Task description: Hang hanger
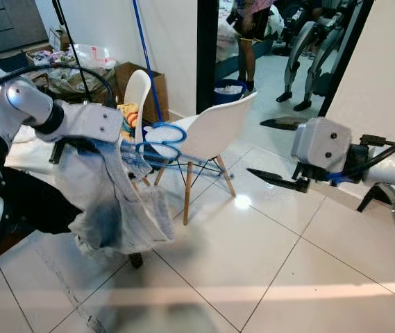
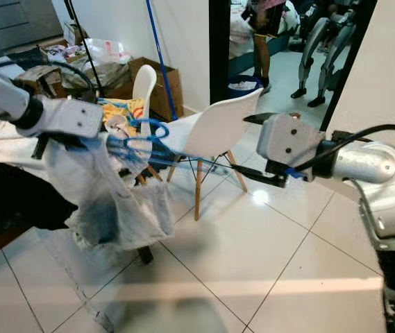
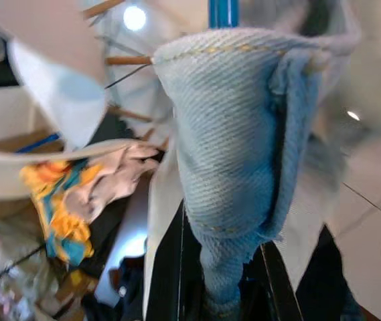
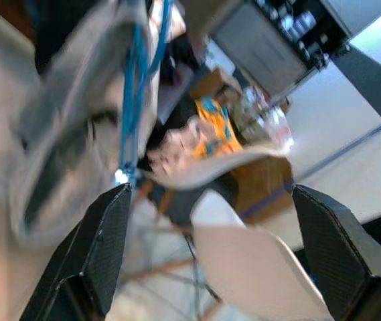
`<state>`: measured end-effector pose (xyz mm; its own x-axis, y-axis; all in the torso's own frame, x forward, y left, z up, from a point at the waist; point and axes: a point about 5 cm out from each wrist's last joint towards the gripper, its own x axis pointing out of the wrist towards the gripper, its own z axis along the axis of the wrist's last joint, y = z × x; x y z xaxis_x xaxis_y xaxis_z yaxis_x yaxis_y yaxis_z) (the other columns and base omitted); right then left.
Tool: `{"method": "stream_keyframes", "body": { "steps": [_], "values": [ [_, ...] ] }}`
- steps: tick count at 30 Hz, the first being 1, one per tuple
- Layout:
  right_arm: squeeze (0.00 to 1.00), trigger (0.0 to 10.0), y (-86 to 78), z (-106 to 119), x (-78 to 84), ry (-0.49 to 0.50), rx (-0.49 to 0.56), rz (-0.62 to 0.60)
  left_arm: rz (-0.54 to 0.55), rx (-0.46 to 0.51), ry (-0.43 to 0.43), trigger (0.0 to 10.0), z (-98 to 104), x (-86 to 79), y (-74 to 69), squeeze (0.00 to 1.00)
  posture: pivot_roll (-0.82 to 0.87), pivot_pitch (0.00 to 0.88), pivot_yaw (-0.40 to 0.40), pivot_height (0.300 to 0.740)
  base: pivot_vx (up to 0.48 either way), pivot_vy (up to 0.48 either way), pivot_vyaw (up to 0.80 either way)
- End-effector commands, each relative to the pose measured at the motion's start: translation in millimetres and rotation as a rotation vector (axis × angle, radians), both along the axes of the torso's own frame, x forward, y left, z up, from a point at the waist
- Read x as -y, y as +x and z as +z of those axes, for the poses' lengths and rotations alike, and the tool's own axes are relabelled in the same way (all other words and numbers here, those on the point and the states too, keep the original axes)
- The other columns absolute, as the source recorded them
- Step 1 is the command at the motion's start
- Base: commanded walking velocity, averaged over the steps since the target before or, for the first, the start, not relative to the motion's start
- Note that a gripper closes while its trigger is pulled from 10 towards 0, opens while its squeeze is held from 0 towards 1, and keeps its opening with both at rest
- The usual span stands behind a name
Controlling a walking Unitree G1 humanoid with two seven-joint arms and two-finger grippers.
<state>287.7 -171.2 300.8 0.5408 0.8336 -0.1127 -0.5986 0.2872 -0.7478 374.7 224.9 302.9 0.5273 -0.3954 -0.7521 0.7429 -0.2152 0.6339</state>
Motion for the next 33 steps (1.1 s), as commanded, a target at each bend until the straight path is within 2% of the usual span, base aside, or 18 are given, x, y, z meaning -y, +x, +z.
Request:
{"method": "stream_keyframes", "body": {
  "steps": [1,2,3,4,5,6,8,9,10,11,17,28,29,30,33],
  "values": [
    [1.0,10.0,-2.2,3.5,-5.2,0.017,-0.001,0.021,-0.028,0.001,0.025,10.0,1.4,2.5,-1.3,0.0,-0.01,0.044,0.035,0.74,0.0,0.0,0.0],
    [0.67,10.0,-2.2,2.4,-14.6,0.048,-0.011,0.042,-0.041,-0.009,0.034,10.0,-0.4,4.7,-1.5,0.0,-0.01,0.045,0.035,0.74,0.0,0.0,0.0],
    [0.67,10.0,-2.2,2.4,-14.6,0.048,-0.011,0.042,-0.041,-0.009,0.034,10.0,-0.4,4.7,-1.5,0.0,-0.01,0.045,0.035,0.74,0.0,0.0,0.0],
    [0.0,10.0,-2.1,0.7,-24.2,0.09,-0.043,0.06,-0.053,-0.012,0.037,10.0,-1.5,7.2,-1.3,0.0,-0.01,0.044,0.034,0.74,0.0,0.0,0.0],
    [0.0,10.0,-2.1,0.7,-24.2,0.09,-0.043,0.06,-0.053,-0.012,0.037,10.0,-1.5,7.2,-1.3,0.0,-0.01,0.044,0.034,0.74,0.0,0.0,0.0],
    [0.0,10.0,-4.4,-7.3,-48.1,0.211,-0.174,0.115,-0.081,-0.005,0.029,10.0,-1.8,14.0,-0.5,0.0,-0.01,0.043,0.034,0.74,0.0,0.0,0.0],
    [0.0,10.0,-4.4,-7.3,-48.1,0.211,-0.174,0.115,-0.081,-0.005,0.029,10.0,-1.8,14.0,-0.5,0.0,-0.01,0.043,0.034,0.74,0.0,0.0,0.0],
    [0.0,10.0,-8.0,-13.1,-58.2,0.238,-0.232,0.149,-0.096,-0.001,0.024,10.0,-1.8,17.6,-0.1,0.0,-0.01,0.044,0.033,0.74,0.0,0.0,0.0],
    [0.0,10.0,-8.0,-13.1,-58.2,0.238,-0.232,0.149,-0.096,-0.001,0.024,10.0,-1.8,17.6,-0.1,0.0,-0.01,0.044,0.033,0.74,0.0,0.0,0.0],
    [0.0,10.0,-12.0,-20.4,-65.5,0.248,-0.291,0.183,-0.114,0.001,0.021,10.0,-1.7,22.4,0.4,0.0,0.0,0.043,0.031,0.74,0.0,0.0,0.0],
    [0.0,10.0,-18.4,-33.6,-72.8,0.23,-0.402,0.208,-0.156,0.012,0.013,10.0,0.8,31.9,0.7,0.0,-0.01,0.041,0.03,0.74,0.0,0.0,0.0],
    [0.0,10.0,-9.7,-53.6,-71.6,0.181,-0.48,0.049,-0.212,0.055,-0.015,10.0,14.6,47.0,0.5,0.0,-0.01,0.041,0.032,0.74,0.0,0.0,0.0],
    [0.0,7.3,-7.9,-56.7,-71.7,0.19,-0.496,0.011,-0.227,0.059,-0.022,10.0,17.6,50.1,-0.1,0.0,-0.01,0.041,0.033,0.74,0.0,0.0,0.0],
    [0.0,0.0,-6.1,-59.8,-72.4,0.198,-0.51,-0.029,-0.244,0.059,-0.028,10.0,20.1,53.4,-1.0,0.0,-0.01,0.04,0.033,0.74,0.0,0.0,0.0],
    [0.0,0.0,-3.9,-63.9,-72.9,0.207,-0.528,-0.082,-0.27,0.058,-0.033,10.0,22.8,57.8,-2.5,0.0,-0.01,0.04,0.035,0.74,0.0,0.0,0.0]
  ]
}}
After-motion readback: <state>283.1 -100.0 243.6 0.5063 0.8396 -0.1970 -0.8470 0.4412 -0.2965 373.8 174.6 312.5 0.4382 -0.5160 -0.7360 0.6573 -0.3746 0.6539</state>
